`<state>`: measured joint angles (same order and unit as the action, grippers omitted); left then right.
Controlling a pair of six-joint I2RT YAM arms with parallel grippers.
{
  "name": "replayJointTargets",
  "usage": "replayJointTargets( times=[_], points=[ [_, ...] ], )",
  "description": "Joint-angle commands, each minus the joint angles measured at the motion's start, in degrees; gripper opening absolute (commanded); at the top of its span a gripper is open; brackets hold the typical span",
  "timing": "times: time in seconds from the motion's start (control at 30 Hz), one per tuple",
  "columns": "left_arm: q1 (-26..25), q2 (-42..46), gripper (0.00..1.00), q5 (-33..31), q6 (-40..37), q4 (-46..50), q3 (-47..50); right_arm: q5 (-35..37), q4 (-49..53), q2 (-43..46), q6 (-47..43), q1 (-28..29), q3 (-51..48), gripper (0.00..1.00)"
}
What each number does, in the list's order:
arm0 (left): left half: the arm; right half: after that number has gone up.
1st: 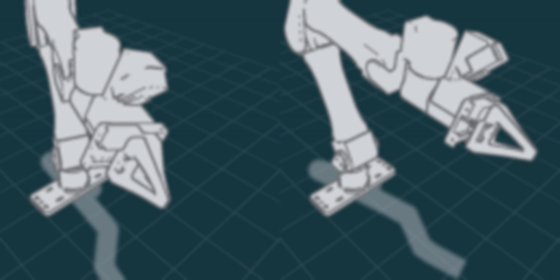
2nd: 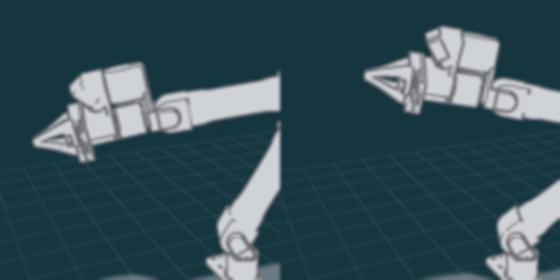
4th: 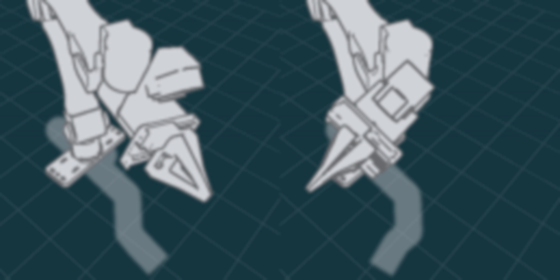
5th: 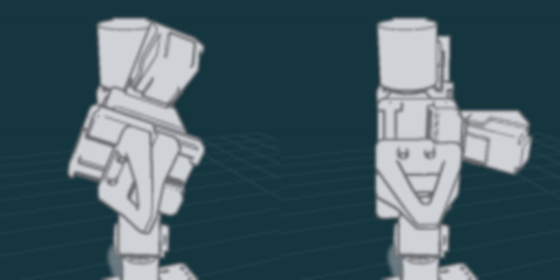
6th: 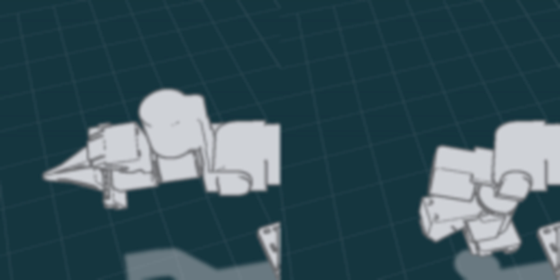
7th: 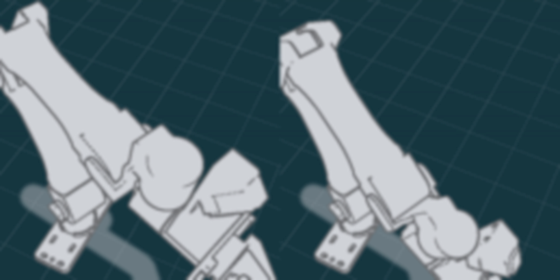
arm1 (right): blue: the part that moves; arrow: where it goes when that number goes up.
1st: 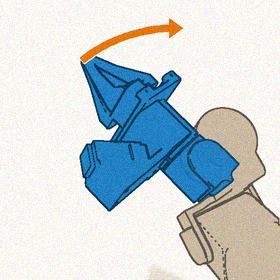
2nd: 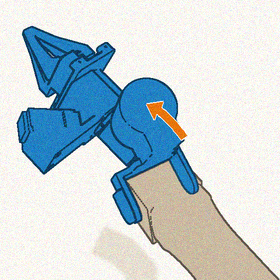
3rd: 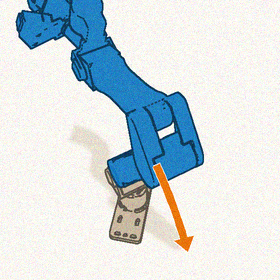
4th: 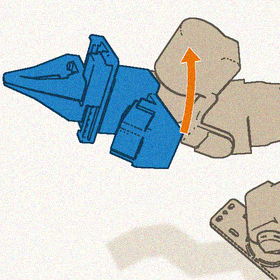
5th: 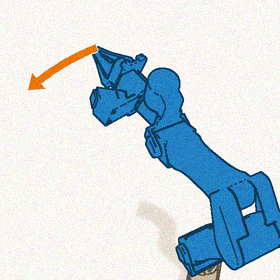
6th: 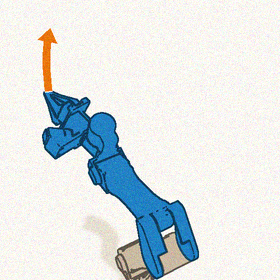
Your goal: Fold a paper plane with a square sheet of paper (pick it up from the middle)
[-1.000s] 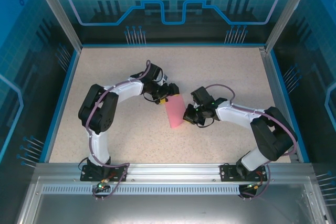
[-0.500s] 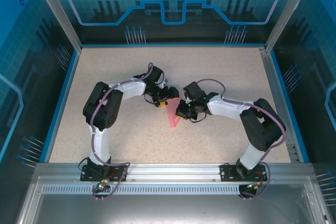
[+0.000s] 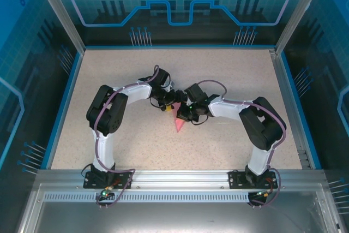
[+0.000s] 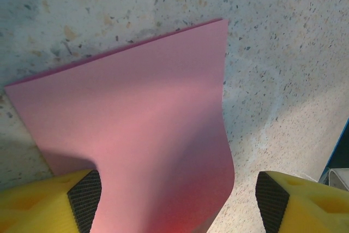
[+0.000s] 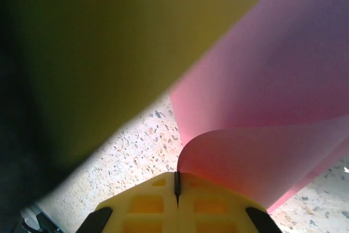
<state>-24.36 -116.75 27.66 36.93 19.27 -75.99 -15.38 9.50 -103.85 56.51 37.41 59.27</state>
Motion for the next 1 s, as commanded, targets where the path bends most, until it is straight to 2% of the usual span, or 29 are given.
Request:
replayJointTargets(
  times=[0.0,0.33,0.97],
  points=[
    [0.28,-1.29,0.79,-0.37,-1.57,2.28,-0.95,0.32,-0.49,-1.26,-0.48,1.00,0.91,0.03],
    [0.32,-1.18,0.79,-0.21,-1.41,2.45,-0.74,1.80,-1.02,-1.99,1.99,1.18,0.07,0.03],
    [0.26,-0.58,0.79,0.24,-1.29,2.58,-0.65,1.45,0.36,-3.41,1.14,1.35,0.41,0.05]
  ],
)
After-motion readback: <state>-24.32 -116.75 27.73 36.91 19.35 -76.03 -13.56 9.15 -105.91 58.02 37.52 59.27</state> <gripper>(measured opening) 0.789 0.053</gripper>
